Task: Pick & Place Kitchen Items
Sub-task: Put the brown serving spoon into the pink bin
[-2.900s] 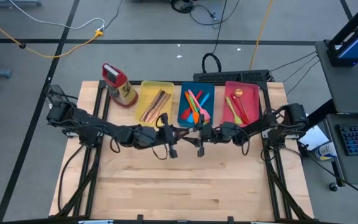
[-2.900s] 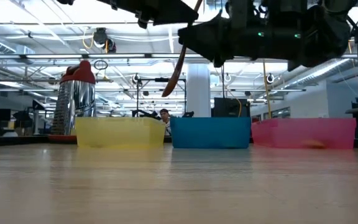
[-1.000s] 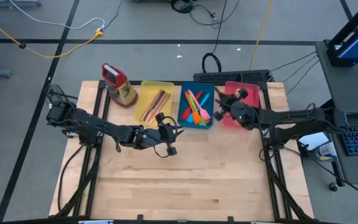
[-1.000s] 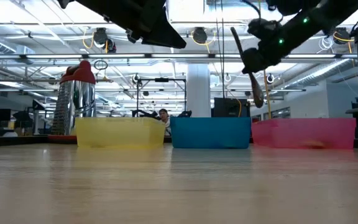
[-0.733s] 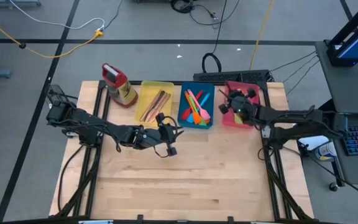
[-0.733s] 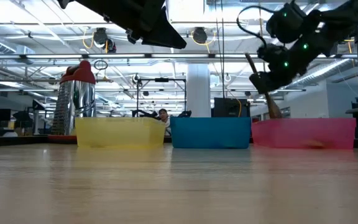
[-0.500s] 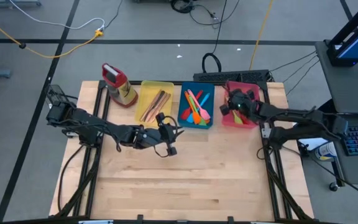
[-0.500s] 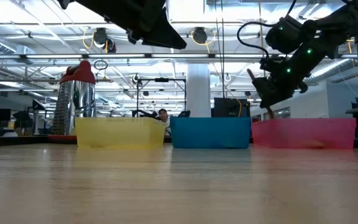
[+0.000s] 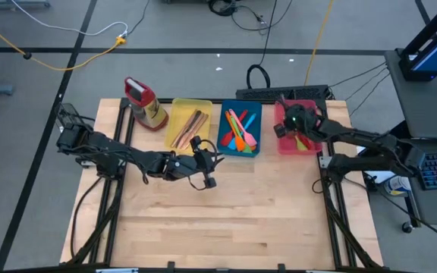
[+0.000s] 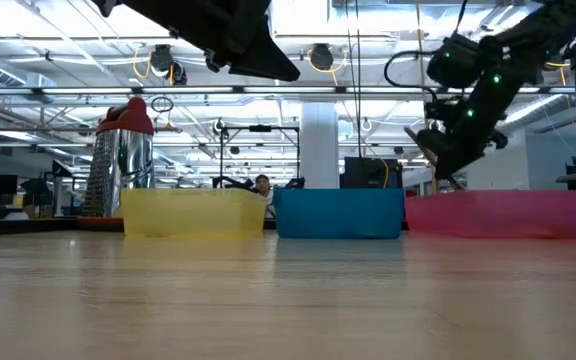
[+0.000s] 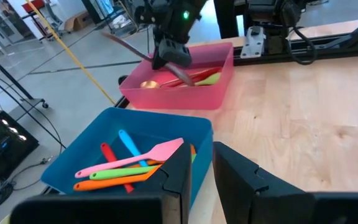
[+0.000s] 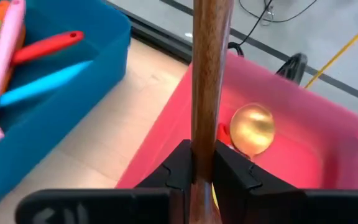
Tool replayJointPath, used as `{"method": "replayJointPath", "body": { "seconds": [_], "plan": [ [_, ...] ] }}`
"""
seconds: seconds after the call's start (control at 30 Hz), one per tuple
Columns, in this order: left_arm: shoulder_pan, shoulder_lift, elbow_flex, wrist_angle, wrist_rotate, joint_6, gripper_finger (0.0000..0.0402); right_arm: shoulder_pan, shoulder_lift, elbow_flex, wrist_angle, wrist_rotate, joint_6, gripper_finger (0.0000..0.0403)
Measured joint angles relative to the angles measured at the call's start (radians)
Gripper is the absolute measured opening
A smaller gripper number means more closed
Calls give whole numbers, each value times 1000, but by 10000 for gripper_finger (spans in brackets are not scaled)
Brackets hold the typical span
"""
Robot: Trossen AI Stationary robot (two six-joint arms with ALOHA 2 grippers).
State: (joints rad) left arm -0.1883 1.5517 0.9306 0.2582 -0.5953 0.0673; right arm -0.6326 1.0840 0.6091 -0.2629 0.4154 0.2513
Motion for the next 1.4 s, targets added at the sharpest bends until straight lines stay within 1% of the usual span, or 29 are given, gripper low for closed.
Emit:
{"method": "replayJointPath", "body": {
  "seconds": [0.13, 0.3, 0.43, 0.57, 0.67, 1.07, 1.23, 1.33, 1.4],
  "plan": [
    [4, 0, 0, 0, 0, 5, 69, -13, -1, 75, -164, -3, 19, 35],
    [6, 0, 0, 0, 0, 6, 69, -39, 0, 86, -326, -30, 89, 40],
    [6, 0, 0, 0, 0, 5, 69, -56, 9, 88, -380, -31, 127, 39],
    [5, 0, 0, 0, 0, 5, 69, -62, 28, 89, -375, -95, 128, 41],
    [6, 0, 0, 0, 0, 1, 69, -62, 59, 88, -367, -118, 126, 41],
    [6, 0, 0, 0, 1, 0, 69, -62, 221, 87, -249, -107, 100, 45],
    [6, 0, 0, 0, 1, -1, 69, -68, 265, 87, -244, -106, 101, 46],
    [6, 0, 0, -1, 1, -1, 69, -88, 281, 87, -245, -106, 150, 47],
    [6, 0, 0, -1, 2, 1, 69, -105, 288, 87, -244, -107, 153, 47]
  ]
}}
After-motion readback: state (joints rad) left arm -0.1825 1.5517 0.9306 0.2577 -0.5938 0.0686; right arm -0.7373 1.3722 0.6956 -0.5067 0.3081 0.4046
